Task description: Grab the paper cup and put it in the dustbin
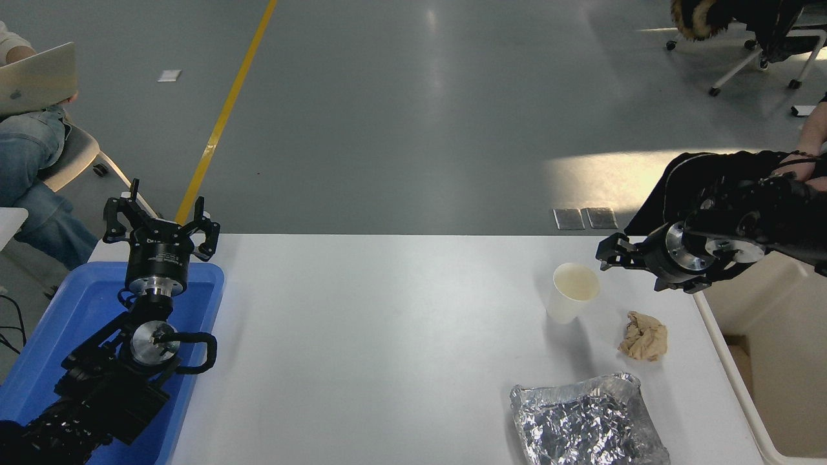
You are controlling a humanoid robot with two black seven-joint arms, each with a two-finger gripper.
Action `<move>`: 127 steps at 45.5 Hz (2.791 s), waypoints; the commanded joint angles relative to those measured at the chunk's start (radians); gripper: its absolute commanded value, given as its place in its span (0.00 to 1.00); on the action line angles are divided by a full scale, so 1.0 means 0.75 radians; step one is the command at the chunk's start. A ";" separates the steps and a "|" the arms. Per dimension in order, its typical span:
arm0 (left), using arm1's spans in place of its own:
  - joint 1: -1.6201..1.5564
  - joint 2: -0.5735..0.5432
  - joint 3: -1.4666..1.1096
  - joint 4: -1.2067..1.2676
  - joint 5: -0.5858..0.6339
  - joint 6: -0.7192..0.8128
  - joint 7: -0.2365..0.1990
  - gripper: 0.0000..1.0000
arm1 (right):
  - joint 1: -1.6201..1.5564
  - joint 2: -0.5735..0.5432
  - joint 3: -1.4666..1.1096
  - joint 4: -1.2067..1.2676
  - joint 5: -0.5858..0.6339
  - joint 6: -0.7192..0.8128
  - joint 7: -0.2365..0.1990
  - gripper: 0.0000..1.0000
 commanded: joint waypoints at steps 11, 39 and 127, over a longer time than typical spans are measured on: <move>-0.002 0.002 0.000 0.000 0.000 0.000 0.000 0.99 | -0.152 0.108 0.105 -0.151 -0.066 -0.023 -0.002 0.90; -0.002 0.000 0.000 0.000 0.000 -0.002 0.000 0.99 | -0.318 0.178 0.195 -0.256 -0.228 -0.070 -0.002 0.30; 0.000 0.002 0.000 0.000 0.002 0.000 0.000 0.99 | 1.654 -0.362 -0.349 1.174 -0.128 0.542 0.053 0.00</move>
